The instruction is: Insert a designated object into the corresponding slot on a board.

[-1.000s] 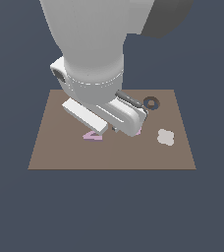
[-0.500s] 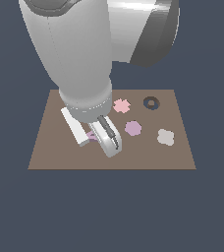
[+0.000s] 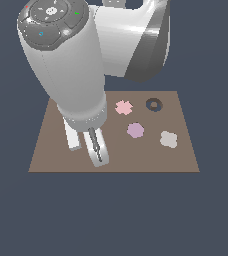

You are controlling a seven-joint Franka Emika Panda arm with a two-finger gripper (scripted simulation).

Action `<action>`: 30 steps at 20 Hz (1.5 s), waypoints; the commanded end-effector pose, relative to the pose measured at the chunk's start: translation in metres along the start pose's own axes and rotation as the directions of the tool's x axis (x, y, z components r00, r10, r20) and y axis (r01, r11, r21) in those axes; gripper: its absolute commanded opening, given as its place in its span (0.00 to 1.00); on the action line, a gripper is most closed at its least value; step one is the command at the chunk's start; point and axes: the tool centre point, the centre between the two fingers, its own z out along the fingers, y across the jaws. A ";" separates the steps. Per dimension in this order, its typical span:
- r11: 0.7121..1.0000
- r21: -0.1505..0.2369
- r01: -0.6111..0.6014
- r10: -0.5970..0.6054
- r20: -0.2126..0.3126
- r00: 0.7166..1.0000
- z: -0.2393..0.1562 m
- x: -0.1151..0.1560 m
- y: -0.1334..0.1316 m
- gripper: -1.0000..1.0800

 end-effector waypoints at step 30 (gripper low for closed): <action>0.998 0.000 -0.056 0.056 0.002 0.998 0.025 0.003 0.001 0.00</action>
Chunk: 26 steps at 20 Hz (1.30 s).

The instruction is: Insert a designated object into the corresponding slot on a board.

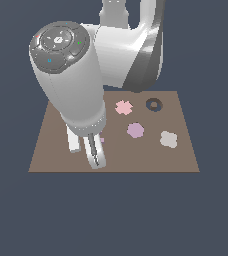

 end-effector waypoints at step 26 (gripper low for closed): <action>0.984 0.000 0.181 -0.181 0.000 0.984 -0.004 -0.008 0.026 0.00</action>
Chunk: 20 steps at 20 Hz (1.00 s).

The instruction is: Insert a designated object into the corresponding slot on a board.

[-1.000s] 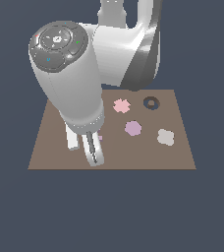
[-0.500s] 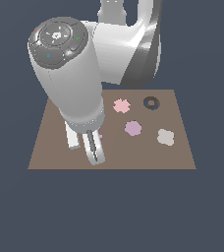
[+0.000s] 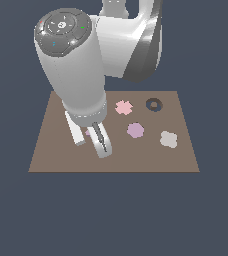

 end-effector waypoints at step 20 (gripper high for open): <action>0.828 0.001 0.561 -0.561 -0.001 0.828 -0.005 -0.006 0.086 0.00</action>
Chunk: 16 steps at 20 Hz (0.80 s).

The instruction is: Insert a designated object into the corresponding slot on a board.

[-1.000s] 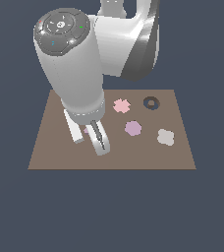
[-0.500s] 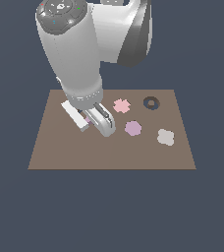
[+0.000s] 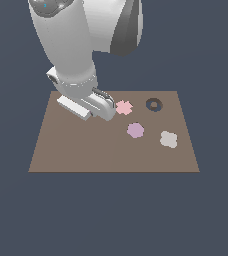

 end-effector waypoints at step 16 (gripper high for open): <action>0.979 0.000 0.205 -0.205 0.000 0.979 -0.002 -0.005 0.031 0.00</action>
